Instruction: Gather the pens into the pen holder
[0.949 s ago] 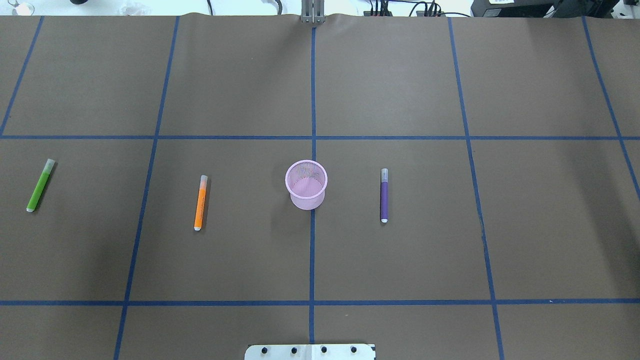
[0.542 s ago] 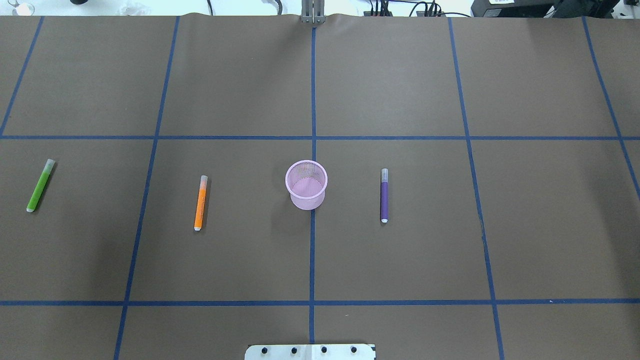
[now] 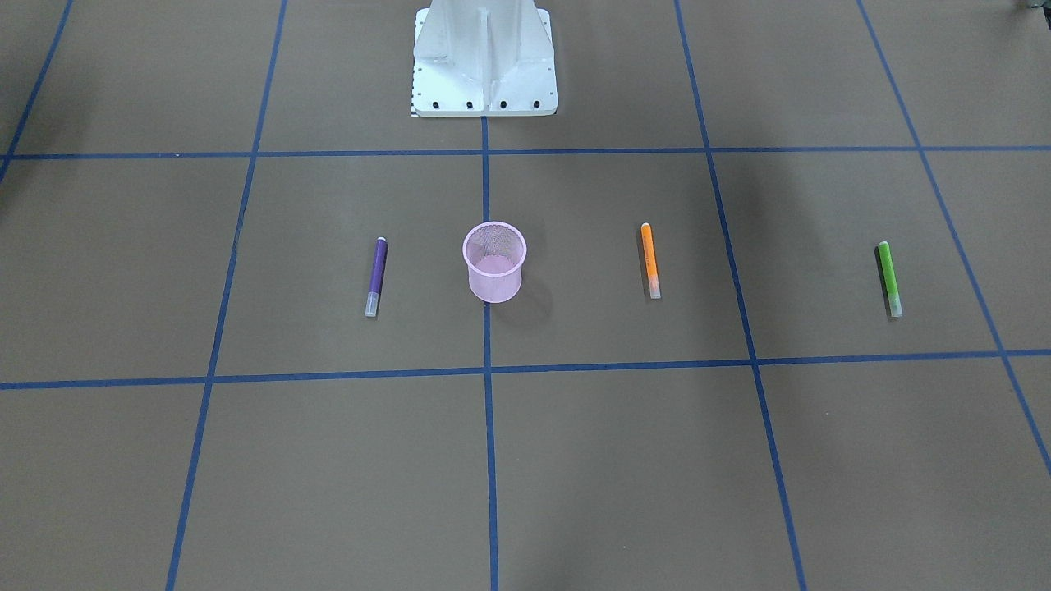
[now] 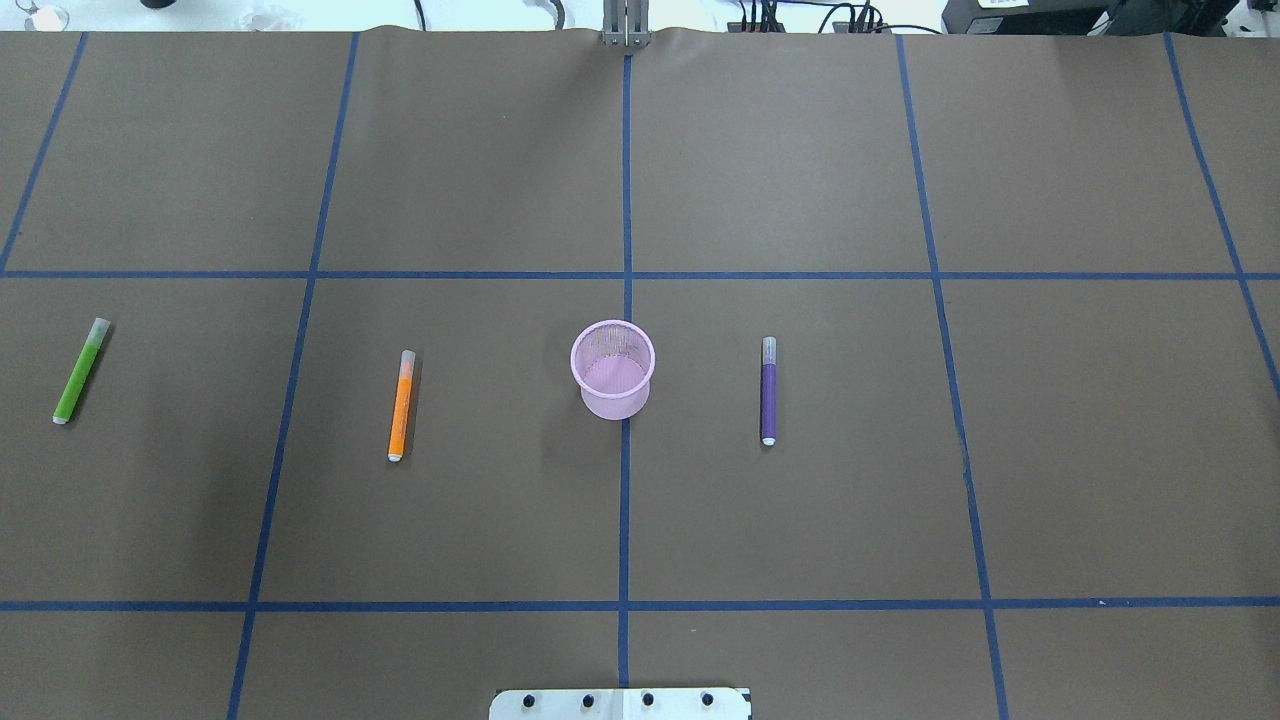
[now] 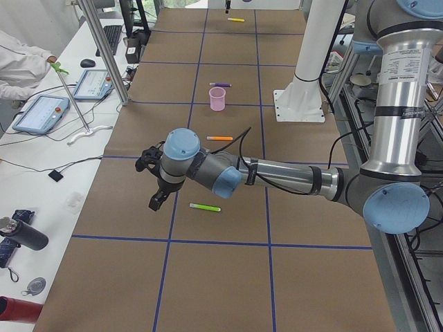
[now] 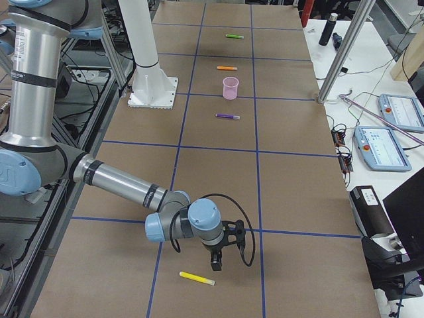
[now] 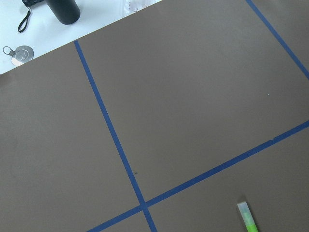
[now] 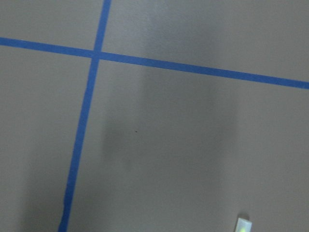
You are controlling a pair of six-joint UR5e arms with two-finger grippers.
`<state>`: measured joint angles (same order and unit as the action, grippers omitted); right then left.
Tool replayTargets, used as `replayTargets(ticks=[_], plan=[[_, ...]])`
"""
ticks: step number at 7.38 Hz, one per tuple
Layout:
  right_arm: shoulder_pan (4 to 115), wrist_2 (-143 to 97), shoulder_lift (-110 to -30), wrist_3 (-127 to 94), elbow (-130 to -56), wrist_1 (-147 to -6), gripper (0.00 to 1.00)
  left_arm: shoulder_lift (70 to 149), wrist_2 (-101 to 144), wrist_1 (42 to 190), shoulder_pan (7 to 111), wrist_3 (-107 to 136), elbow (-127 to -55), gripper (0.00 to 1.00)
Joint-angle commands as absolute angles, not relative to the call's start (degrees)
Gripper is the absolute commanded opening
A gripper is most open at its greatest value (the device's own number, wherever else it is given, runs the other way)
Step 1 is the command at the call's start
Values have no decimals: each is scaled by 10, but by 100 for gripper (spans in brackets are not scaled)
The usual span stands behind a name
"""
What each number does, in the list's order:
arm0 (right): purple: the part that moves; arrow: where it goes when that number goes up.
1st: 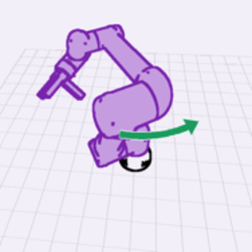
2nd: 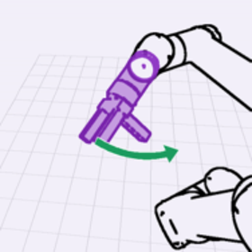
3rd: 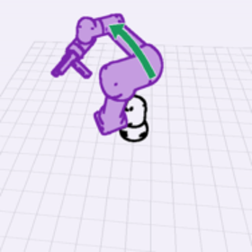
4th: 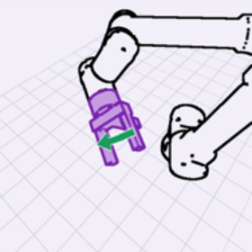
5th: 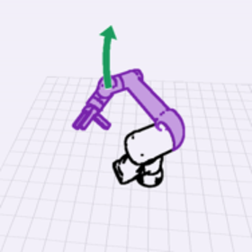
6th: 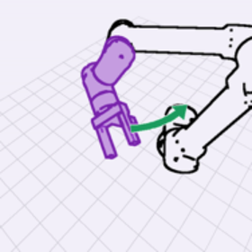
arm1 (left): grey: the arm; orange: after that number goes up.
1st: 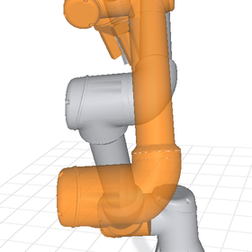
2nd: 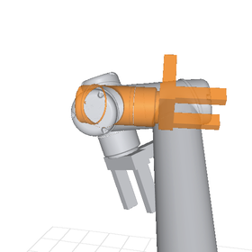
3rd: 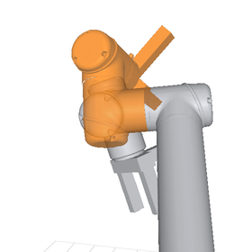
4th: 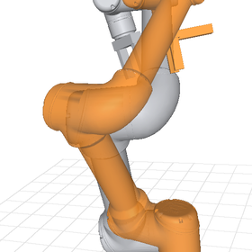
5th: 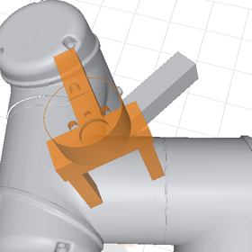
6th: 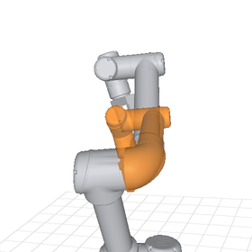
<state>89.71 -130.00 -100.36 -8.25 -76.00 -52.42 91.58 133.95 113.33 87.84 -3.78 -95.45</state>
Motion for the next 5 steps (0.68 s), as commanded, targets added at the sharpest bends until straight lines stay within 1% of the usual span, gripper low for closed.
replayTargets(ticks=[1,2,4,5], plan=[[898,-1299,-985,-144,-647,-420,90,916,1339,1135,877,-38,-954,100],[898,-1298,-987,-170,-642,-418,83,916,1339,1135,877,-39,-954,100],[898,-1284,-991,-176,-620,-392,76,915,1339,1136,877,-39,-954,100],[897,-1272,-991,-176,-616,-390,69,914,1339,1139,877,-39,-954,100]])
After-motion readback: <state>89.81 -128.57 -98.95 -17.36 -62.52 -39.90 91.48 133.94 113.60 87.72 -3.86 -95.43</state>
